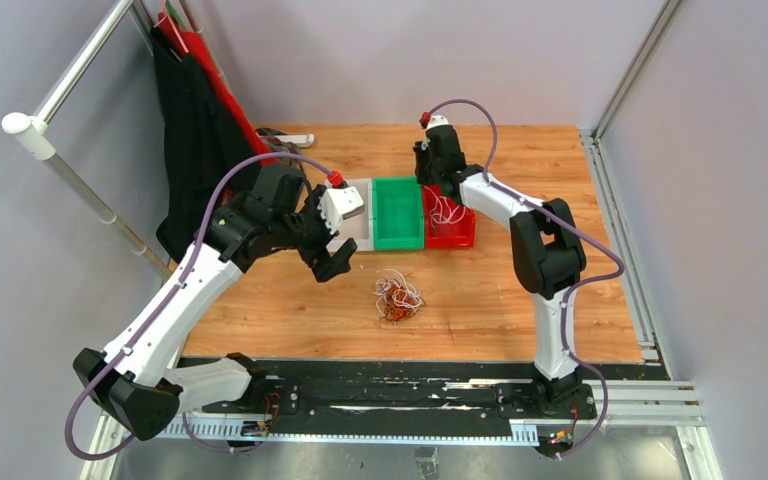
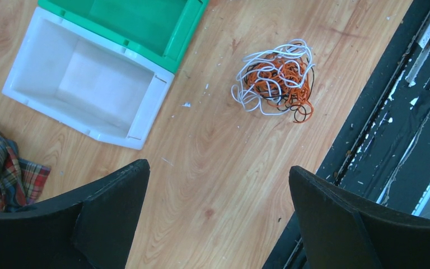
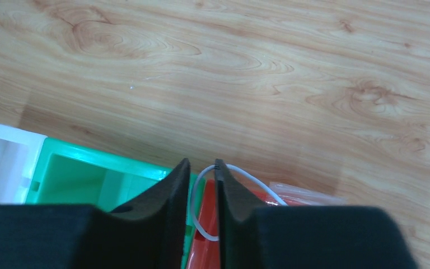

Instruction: Untangle the cables

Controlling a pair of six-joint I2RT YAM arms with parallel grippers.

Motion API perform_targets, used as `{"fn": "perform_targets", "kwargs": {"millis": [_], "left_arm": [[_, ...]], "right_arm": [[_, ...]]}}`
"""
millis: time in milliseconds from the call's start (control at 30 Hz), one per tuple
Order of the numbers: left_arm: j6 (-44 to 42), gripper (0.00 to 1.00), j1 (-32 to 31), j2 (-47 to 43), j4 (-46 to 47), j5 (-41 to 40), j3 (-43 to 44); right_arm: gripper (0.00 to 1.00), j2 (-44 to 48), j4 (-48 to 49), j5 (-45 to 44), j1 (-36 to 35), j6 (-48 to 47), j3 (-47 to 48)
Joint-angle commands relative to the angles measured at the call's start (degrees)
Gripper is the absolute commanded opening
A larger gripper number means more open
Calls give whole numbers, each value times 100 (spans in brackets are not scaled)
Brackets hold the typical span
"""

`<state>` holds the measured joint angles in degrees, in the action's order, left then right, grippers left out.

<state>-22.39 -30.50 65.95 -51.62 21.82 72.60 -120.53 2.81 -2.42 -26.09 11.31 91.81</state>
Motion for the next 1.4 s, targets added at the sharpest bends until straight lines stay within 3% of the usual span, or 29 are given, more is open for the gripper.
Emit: {"fn": "perform_targets", "kwargs": {"millis": [0,67,367,667,833,1067,1100,1200,1267,1367], "left_arm": [[-90,100,42,-58,-24,-18,13],[-90,100,44,-65,-24,-21,15],[-114,100,62,-59,-24,-44,13],[-100,100,71,-52,-26,3,18],[-51,100,70,10,-20,118,-22],[-6,100,71,258,-11,247,-55],[-12,100,71,293,-3,258,-65],[-41,100,71,390,72,344,-126],[-67,100,65,449,168,434,-184],[-38,100,62,663,281,568,-191]], "right_arm": [[9,-37,-93,-177,-107,-16,189],[1,5,-68,-192,-116,-11,136],[1,561,79,-205,-116,22,-238],[1,1539,623,-303,-116,110,-1745],[1,1412,735,-294,-107,156,-2101],[1,741,400,-126,0,59,-1532],[3,726,305,-146,3,22,-1420],[32,853,178,-118,11,-25,-1306],[46,1079,211,-118,16,-60,-1352],[52,1462,134,0,16,-120,-1417]]}}
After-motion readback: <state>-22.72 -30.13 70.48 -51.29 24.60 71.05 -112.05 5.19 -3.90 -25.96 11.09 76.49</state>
